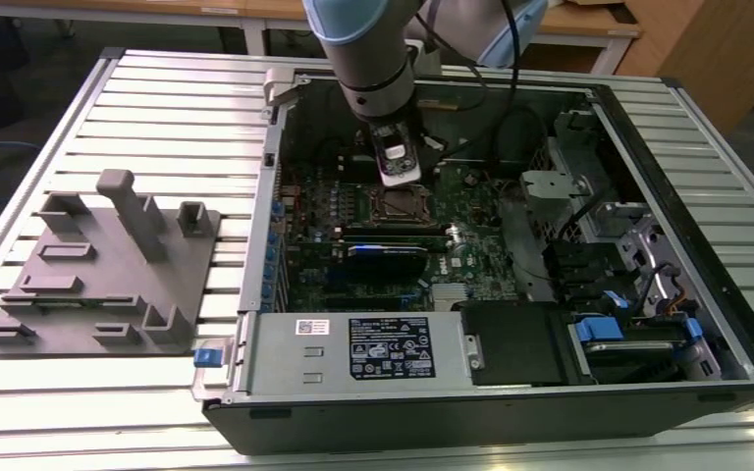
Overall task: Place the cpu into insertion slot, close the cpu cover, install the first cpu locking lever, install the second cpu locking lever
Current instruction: 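Install the first cpu locking lever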
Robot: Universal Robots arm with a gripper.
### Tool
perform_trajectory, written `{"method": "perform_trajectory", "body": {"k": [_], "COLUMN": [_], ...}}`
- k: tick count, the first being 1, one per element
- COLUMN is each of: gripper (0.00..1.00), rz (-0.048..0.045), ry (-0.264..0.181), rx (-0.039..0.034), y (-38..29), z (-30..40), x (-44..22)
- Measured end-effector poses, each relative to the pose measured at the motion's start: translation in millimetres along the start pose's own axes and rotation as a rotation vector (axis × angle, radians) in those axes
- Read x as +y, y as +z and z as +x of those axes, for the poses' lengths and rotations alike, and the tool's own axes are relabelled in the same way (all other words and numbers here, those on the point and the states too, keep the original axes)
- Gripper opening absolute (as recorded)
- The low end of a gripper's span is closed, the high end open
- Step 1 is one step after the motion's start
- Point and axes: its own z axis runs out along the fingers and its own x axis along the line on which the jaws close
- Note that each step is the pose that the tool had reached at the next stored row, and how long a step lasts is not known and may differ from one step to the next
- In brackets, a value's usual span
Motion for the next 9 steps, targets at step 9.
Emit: {"method": "perform_trajectory", "body": {"k": [9], "gripper": [0.1], "rz": [0.0463], "ry": [-0.015], "rx": [-0.0203], "y": [-8.0], "z": [-2.2], "x": [3.1]}}
